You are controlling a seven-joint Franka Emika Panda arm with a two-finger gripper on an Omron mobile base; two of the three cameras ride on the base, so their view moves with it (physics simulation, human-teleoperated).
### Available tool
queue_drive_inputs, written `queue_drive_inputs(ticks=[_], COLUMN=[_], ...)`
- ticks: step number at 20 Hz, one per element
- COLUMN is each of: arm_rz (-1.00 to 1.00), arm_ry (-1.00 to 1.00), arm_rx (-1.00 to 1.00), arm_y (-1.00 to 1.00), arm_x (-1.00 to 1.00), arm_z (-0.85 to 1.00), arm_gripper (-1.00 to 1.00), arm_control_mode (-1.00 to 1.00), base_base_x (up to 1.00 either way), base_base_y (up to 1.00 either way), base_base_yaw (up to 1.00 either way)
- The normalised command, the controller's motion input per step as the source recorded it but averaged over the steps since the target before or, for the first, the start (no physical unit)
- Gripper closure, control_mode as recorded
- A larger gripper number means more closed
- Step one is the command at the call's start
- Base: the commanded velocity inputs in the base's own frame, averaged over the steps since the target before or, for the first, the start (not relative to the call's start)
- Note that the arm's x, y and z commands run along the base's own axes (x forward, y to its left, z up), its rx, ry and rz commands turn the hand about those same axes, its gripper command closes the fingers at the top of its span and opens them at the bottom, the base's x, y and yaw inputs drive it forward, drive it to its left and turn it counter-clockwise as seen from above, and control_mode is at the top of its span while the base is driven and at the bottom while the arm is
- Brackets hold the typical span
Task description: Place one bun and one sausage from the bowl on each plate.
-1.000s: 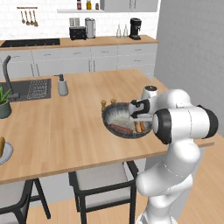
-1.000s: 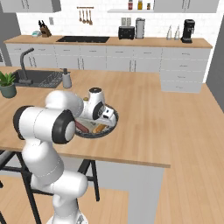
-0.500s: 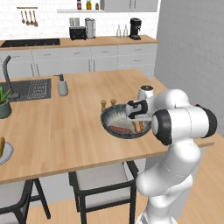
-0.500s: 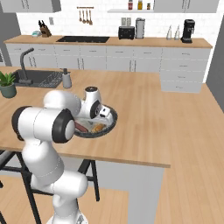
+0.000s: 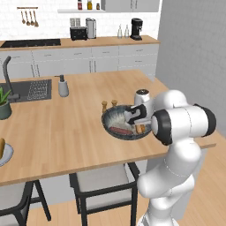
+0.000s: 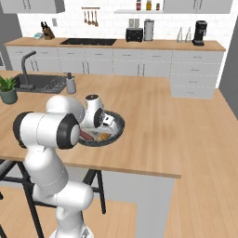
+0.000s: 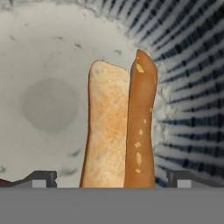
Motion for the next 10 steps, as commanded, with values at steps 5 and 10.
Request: queue_drive_inputs(ticks=[5,10], arm_rz=[0.00,0.00], arm_ry=[0.00,0.00], arm_rx=[0.00,-0.01], arm_y=[0.00,0.00], arm_x=[0.03,0.01], arm_z=[-0.26,-0.15], arm_gripper=[-1.00,-1.00], arm_control_mode=[-1.00,-1.00], base_base_x=[0.00,0.00], base_base_y=[0.00,0.00], base_base_yaw=[0.00,0.00])
